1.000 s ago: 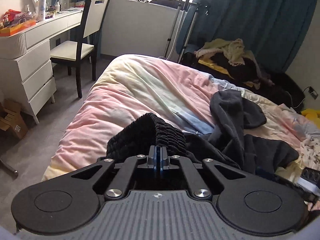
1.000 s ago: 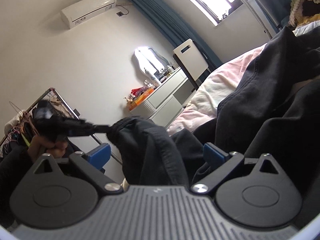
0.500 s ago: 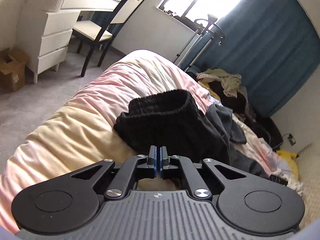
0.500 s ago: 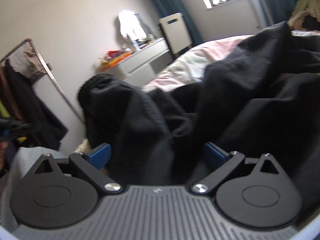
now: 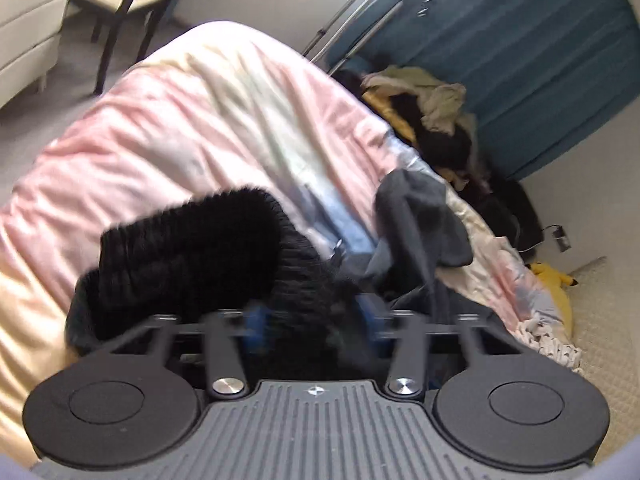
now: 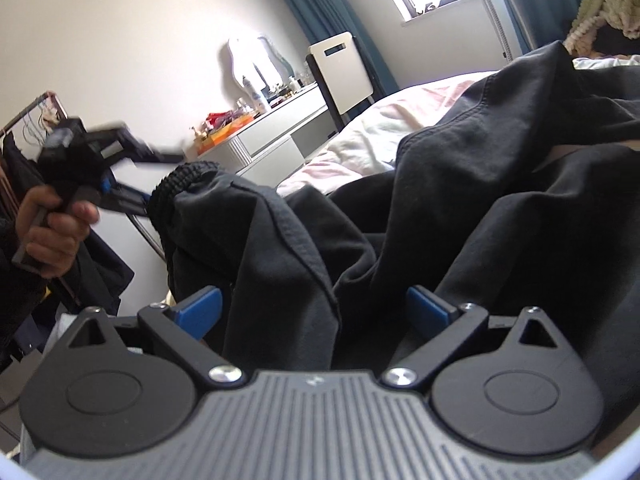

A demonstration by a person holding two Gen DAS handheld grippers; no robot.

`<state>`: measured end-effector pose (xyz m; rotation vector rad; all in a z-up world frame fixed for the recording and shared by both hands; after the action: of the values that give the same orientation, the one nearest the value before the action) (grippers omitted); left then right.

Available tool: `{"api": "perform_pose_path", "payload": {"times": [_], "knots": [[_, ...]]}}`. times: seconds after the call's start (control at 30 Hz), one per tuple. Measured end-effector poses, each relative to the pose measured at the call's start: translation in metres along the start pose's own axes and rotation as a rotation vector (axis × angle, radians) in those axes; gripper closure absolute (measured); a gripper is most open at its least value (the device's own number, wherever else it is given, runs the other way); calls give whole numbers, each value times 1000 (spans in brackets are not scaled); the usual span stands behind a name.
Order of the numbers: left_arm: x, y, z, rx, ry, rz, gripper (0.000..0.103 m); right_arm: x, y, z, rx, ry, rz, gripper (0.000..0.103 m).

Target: Fold clothes

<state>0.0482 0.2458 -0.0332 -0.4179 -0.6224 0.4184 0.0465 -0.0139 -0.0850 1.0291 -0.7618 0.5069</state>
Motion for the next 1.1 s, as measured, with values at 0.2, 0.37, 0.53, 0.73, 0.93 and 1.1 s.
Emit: {"api": "perform_pose_path", "payload": {"times": [0.2,0.37,0.53,0.73,0.93,1.1], "knots": [[-51,33,65,-48,-79,8,92,6,-10,6,-36,-38,-29,4],[-113,74,119,-88,-52,43,90,3,-20,4,-107,-40,-32,4],[-130,90,138,-126,-55,36,77,0,-30,3,-179,-42,-34,4],[-66,96,165,-190,-189,0,29,-7,-38,4,-210,-41,-33,4],[40,78,94,-75,-153,-11,16,-11,-39,-4,-232,-26,-2,3],[75,47,-17,109,92,-224,13,-14,-41,-3,-240,-39,-12,3]]}}
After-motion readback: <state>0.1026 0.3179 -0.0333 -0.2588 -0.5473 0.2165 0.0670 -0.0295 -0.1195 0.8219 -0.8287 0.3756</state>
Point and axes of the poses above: each gripper's, at about its wrist camera, not at the fingertips, and z roughly against the way its jaws point, y to its left, x to its top, the point moved 10 cm from there along -z, roughly the way its jaws point, and after that the axes turned 7 degrees about x, right-handed, at the moved point
